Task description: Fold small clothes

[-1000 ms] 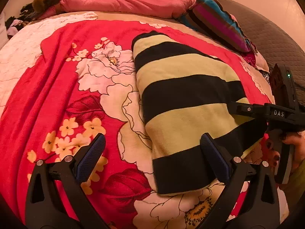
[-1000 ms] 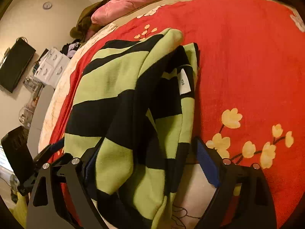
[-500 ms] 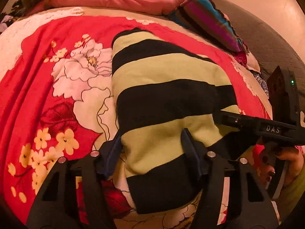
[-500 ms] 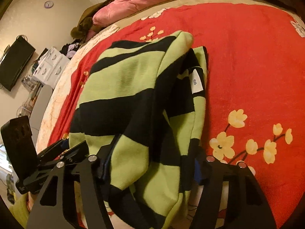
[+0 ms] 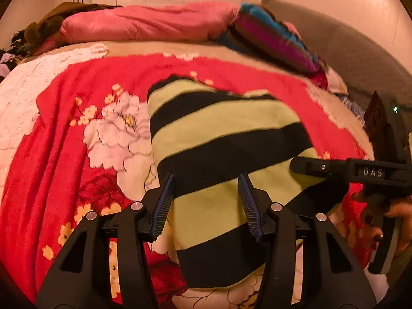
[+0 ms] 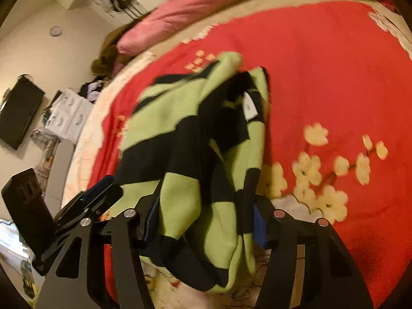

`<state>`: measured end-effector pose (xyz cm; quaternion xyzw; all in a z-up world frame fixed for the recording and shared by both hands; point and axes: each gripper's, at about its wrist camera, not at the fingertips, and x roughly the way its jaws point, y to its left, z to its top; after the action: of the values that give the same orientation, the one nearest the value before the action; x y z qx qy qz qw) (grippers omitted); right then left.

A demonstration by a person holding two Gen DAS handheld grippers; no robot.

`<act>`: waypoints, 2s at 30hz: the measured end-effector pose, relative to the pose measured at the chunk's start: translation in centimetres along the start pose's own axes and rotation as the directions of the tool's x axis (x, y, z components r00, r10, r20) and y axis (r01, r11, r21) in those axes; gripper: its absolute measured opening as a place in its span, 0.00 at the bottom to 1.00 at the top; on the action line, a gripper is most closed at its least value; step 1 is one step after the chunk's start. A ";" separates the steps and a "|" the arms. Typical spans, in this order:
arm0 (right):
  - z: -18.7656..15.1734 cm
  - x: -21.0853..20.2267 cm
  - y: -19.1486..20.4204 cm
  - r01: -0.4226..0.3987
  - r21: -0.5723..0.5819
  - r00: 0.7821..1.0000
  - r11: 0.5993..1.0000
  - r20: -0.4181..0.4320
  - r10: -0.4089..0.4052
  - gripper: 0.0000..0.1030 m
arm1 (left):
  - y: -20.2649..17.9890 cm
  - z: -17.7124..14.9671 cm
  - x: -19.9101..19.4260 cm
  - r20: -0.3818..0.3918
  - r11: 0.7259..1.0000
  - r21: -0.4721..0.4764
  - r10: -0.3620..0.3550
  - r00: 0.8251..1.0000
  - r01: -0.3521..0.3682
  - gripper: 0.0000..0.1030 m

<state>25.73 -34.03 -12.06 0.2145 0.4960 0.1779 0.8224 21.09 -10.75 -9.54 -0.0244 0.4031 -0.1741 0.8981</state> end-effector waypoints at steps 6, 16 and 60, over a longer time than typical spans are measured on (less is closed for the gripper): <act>-0.7 0.4 -0.3 0.069 -0.029 0.998 0.997 0.006 -0.068 0.54 | -0.3 -0.7 0.5 -0.026 1.000 0.024 0.007 1.000 -0.007 0.55; -1.0 -2.0 0.3 0.090 -0.071 0.994 0.993 0.062 -0.086 0.69 | -0.1 -1.1 -0.4 -0.025 1.000 0.014 0.019 1.000 -0.018 0.64; -3.8 -14.1 5.3 0.170 -0.176 0.932 0.970 0.349 -0.100 0.96 | -0.3 -0.8 -12.0 0.118 0.982 -0.107 0.167 0.979 -0.155 0.91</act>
<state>15.61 -35.97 -0.41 0.1216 0.3408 0.1311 0.9230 13.09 -7.00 -1.43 -0.0461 0.3540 -0.0790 0.9308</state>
